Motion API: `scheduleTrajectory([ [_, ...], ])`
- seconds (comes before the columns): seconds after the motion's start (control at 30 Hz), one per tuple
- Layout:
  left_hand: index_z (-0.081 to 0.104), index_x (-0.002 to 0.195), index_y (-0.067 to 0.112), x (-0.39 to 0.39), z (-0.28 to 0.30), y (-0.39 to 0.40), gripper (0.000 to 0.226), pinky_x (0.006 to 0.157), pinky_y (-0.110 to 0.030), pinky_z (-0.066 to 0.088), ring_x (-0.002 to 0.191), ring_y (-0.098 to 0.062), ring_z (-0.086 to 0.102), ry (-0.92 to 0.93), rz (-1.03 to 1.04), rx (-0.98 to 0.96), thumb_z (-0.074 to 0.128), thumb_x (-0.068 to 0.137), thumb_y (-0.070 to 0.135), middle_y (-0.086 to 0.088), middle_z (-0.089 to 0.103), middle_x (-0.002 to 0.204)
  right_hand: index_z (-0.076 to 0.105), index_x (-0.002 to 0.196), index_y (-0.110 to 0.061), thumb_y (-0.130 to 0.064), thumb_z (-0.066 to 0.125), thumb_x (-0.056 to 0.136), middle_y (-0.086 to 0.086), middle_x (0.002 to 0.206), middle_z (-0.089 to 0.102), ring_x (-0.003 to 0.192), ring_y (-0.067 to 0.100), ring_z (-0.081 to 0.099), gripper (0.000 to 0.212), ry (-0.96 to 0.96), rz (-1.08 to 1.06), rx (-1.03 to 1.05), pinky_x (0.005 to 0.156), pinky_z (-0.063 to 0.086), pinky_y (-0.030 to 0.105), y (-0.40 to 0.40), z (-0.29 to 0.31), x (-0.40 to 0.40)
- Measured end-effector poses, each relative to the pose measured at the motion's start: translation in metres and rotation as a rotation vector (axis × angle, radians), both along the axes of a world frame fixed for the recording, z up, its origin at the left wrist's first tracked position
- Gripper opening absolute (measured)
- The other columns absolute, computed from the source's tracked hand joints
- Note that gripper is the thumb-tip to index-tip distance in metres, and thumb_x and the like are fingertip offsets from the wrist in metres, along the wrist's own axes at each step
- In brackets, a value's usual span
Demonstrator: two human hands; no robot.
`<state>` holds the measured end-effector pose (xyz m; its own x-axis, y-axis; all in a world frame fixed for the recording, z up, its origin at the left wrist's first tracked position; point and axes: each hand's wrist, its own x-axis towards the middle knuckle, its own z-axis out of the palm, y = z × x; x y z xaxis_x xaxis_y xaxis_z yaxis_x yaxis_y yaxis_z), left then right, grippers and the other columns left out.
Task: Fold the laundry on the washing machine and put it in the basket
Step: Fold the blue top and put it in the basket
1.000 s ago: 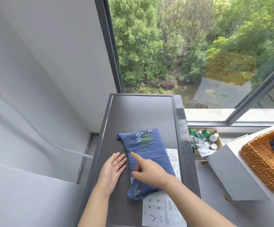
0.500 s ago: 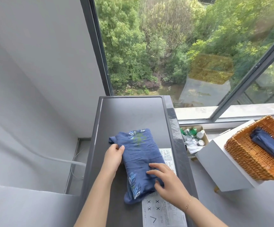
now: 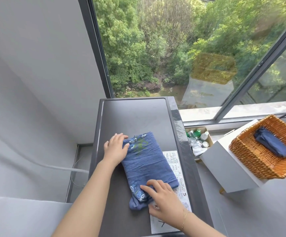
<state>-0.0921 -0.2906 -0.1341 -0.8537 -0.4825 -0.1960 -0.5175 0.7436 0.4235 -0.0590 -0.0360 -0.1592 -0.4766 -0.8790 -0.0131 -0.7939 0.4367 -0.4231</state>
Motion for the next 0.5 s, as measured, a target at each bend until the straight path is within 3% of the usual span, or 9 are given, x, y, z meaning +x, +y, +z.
scheduleTrajectory([
  [0.07,0.048,0.135,0.026,-0.001,-0.006,-0.002,0.04,0.107,-0.038,0.028,0.137,-0.019,0.031,-0.084,-0.031,0.029,0.049,0.096,0.037,0.003,0.04,0.145,0.052,0.118,-0.034,-0.044,0.057,0.062,-0.012,0.11,0.049,0.094,0.009,0.05,0.057,0.008,-0.036,0.014,0.08,0.035,0.019,-0.005,-0.003,0.001],
  [0.17,0.049,0.13,0.026,0.008,-0.006,0.001,0.039,0.098,-0.037,0.034,0.127,-0.023,0.042,-0.084,0.054,0.016,0.053,0.093,0.036,-0.001,0.05,0.133,0.054,0.107,-0.034,-0.037,0.056,0.062,-0.012,0.101,0.051,0.086,0.011,0.047,0.044,0.072,-0.058,-0.009,0.073,0.03,0.023,-0.01,-0.004,-0.001],
  [0.33,0.025,0.146,0.025,0.039,-0.002,0.017,0.053,0.097,-0.034,0.033,0.119,-0.024,0.054,-0.161,0.077,0.026,0.044,0.097,0.027,-0.003,0.06,0.128,0.056,0.089,-0.03,-0.024,0.052,0.079,-0.014,0.08,0.053,0.072,0.011,0.049,0.012,0.101,-0.163,-0.157,0.064,0.032,0.024,0.008,-0.002,-0.02],
  [0.43,0.017,0.147,0.039,0.064,0.005,0.026,0.068,0.082,-0.031,0.045,0.084,-0.022,0.061,-0.047,0.13,0.447,0.051,0.092,0.017,-0.003,0.069,0.097,0.056,0.085,-0.027,-0.018,0.052,0.08,-0.021,0.077,0.054,0.07,-0.001,0.047,0.011,-0.143,-0.306,-0.275,0.066,0.033,0.015,0.027,0.01,-0.032],
  [0.5,0.027,0.137,0.049,0.075,0.022,0.039,0.066,0.063,-0.021,0.044,0.057,-0.012,0.052,0.066,0.192,0.689,0.048,0.09,0.007,0.005,0.062,0.066,0.053,0.074,-0.026,-0.018,0.052,0.078,-0.022,0.068,0.051,0.064,-0.002,0.043,0.009,-0.342,-0.44,-0.338,0.06,0.032,0.015,0.037,0.022,-0.041],
])
